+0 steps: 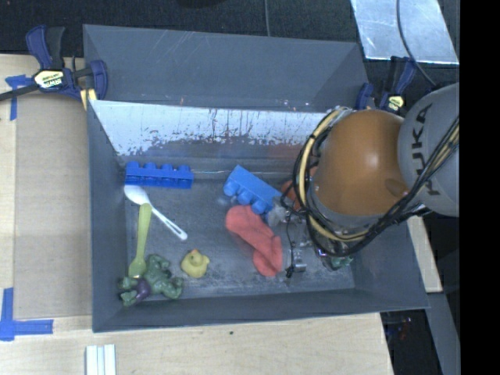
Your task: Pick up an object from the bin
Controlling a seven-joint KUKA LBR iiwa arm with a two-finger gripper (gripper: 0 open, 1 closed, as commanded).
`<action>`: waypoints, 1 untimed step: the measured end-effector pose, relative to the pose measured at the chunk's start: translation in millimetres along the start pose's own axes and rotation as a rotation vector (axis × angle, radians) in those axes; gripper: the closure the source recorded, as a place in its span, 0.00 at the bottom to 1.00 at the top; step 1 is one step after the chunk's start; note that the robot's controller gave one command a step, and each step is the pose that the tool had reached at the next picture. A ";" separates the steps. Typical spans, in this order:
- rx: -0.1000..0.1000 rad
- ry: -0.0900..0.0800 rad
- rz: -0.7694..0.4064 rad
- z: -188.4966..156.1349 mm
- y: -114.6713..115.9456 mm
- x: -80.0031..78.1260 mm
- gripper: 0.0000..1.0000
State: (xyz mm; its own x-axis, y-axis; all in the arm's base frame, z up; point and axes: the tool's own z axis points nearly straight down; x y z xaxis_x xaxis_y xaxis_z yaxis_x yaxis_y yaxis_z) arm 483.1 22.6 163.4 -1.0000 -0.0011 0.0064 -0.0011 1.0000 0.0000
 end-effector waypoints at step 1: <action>0.000 -0.008 0.001 -3.7 -0.1 -2.1 0.00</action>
Offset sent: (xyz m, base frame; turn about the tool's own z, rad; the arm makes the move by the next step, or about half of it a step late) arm 0.0683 -0.0026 -0.0851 -0.0710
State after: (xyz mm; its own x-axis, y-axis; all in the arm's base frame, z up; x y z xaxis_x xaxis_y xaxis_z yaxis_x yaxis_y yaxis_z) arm 485.2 22.5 167.1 -1.0000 -0.0004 -0.0020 -0.0004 1.0000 0.0002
